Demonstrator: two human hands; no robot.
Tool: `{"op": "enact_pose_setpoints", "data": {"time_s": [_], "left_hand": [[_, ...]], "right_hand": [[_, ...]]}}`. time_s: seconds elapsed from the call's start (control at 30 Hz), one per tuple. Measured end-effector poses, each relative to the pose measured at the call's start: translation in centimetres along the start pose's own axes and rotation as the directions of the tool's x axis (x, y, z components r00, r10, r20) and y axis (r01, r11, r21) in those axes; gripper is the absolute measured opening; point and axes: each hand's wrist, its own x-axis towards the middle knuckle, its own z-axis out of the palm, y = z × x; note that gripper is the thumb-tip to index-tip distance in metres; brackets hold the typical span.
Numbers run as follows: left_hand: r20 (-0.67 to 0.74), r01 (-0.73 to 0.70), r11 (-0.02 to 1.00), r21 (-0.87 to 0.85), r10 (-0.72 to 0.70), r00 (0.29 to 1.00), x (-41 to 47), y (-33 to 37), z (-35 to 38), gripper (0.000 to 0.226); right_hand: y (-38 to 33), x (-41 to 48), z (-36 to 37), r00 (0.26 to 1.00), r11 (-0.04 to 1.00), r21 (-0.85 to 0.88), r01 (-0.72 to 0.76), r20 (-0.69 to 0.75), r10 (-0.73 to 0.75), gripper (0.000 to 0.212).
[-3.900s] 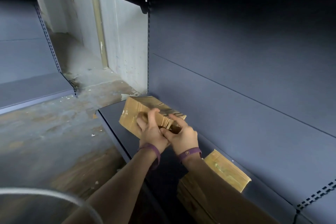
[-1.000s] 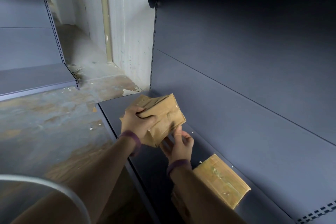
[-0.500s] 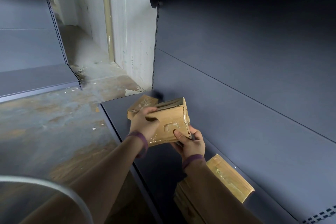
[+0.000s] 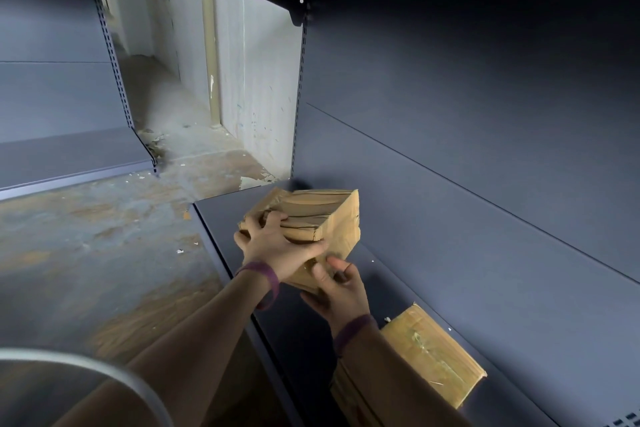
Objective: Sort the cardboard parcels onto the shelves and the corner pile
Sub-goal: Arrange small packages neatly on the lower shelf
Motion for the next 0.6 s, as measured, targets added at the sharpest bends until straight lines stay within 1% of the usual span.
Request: {"op": "enact_pose_setpoints", "data": {"time_s": [0.03,0.07,0.13,0.17,0.2,0.27,0.3,0.37,0.43,0.5,0.6], "left_hand": [[-0.004,-0.035,0.999,-0.014,0.035,0.999,0.0,-0.3,-0.2,0.089],[-0.004,-0.069,0.998,-0.015,0.068,0.998,-0.1,-0.5,-0.4,0.087],[0.005,-0.150,0.989,0.021,0.150,0.989,-0.3,-1.4,-0.5,0.088],[0.016,-0.212,0.976,0.054,0.212,0.977,-0.3,-2.0,-0.5,0.089],[0.032,-0.298,0.950,0.090,0.296,0.955,-0.3,-2.6,-0.4,0.091],[0.084,-0.459,0.871,0.173,0.452,0.888,-0.2,-3.9,-0.2,0.095],[0.112,-0.507,0.836,0.212,0.494,0.862,-0.2,-4.3,-0.1,0.096],[0.143,-0.564,0.784,0.259,0.546,0.825,-0.1,-4.7,0.0,0.094],[0.197,-0.587,0.762,0.273,0.553,0.809,-0.2,-4.7,-0.3,0.094],[0.270,-0.584,0.760,0.285,0.521,0.810,-0.3,-4.6,-0.6,0.098],[0.290,-0.596,0.744,0.302,0.524,0.801,-0.3,-4.8,-1.1,0.108]], "right_hand": [[-0.6,-0.1,0.0,0.999,0.999,0.018,-0.045,0.007,0.045,0.040],[-1.2,0.1,-0.1,0.997,0.998,-0.001,-0.071,-0.022,0.071,0.044],[-2.3,0.7,-0.6,0.988,0.997,-0.037,-0.063,-0.144,0.057,0.042],[-2.7,1.0,-0.9,0.981,0.998,-0.031,-0.055,-0.189,0.048,0.044],[-2.9,1.3,-1.2,0.977,0.998,-0.014,-0.057,-0.208,0.053,0.052],[-3.2,1.6,-1.5,0.974,0.993,0.068,-0.095,-0.200,0.107,0.071],[-3.3,1.6,-1.5,0.973,0.989,0.095,-0.115,-0.190,0.132,0.073],[-3.3,1.5,-1.6,0.966,0.985,0.085,-0.149,-0.198,0.164,0.059],[-2.9,1.5,-1.6,0.956,0.982,0.084,-0.167,-0.230,0.182,0.045],[-2.7,1.3,-1.6,0.942,0.976,0.117,-0.181,-0.264,0.206,0.039],[-2.9,1.2,-1.7,0.937,0.970,0.177,-0.168,-0.275,0.213,0.030]]}}
